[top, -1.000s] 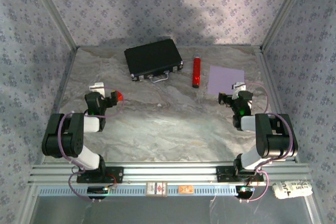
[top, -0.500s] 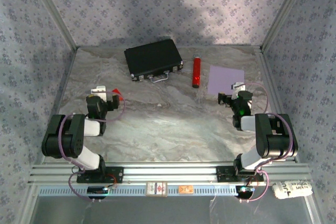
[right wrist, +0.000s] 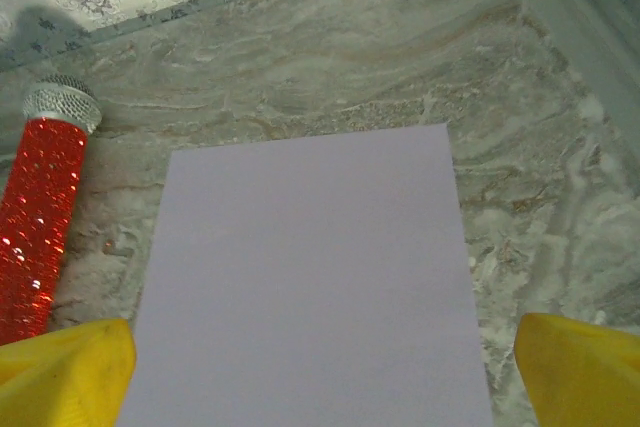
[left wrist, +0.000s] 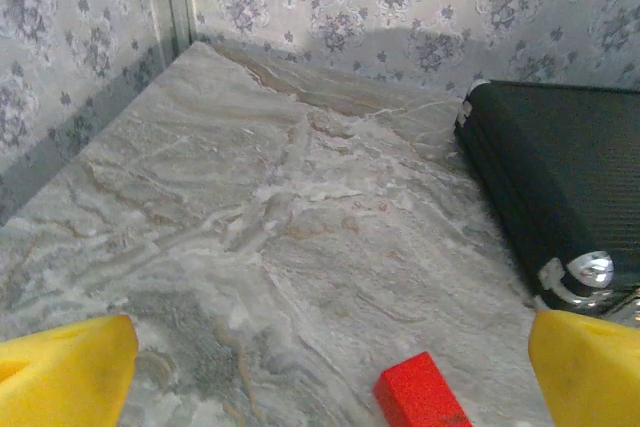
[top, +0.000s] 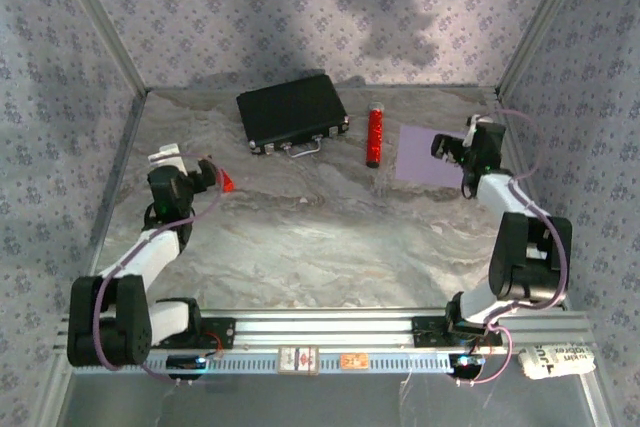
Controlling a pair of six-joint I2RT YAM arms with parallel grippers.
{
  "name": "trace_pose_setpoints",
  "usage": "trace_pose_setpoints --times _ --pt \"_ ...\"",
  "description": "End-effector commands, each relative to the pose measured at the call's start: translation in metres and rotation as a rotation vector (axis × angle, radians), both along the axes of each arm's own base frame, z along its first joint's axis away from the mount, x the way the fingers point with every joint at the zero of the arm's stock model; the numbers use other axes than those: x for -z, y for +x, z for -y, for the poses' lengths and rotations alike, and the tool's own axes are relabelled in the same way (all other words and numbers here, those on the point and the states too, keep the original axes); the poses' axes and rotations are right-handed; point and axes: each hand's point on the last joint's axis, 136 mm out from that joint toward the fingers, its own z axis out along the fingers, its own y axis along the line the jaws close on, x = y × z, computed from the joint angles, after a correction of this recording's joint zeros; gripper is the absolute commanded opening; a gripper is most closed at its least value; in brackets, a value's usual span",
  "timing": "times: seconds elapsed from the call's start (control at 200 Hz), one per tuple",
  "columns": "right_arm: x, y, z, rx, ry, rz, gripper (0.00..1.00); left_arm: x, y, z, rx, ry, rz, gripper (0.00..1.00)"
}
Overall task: Fold a paper plane with a square sheet of paper (pick it up from the middle)
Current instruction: Move the square sheet of paper to the center of the table.
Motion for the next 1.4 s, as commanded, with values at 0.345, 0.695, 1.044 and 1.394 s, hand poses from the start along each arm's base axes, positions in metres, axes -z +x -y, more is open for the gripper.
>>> trace_pose_setpoints --times 0.345,0.695,1.044,1.394 --pt "0.072 0.023 -0.048 -0.081 0.416 -0.404 0.99 -0.010 -0.017 0.076 0.331 -0.327 -0.168 1.00" --pt "0.107 0.027 -0.056 -0.041 0.460 -0.545 0.95 0.014 -0.055 0.132 0.481 -0.363 -0.333 1.00" --pt "0.115 -0.029 -0.066 0.005 0.486 -0.637 0.96 0.014 -0.081 0.158 0.555 -0.413 -0.387 1.00" --pt "0.116 -0.131 -0.110 0.029 0.472 -0.658 0.97 0.023 -0.096 0.179 0.617 -0.454 -0.460 1.00"
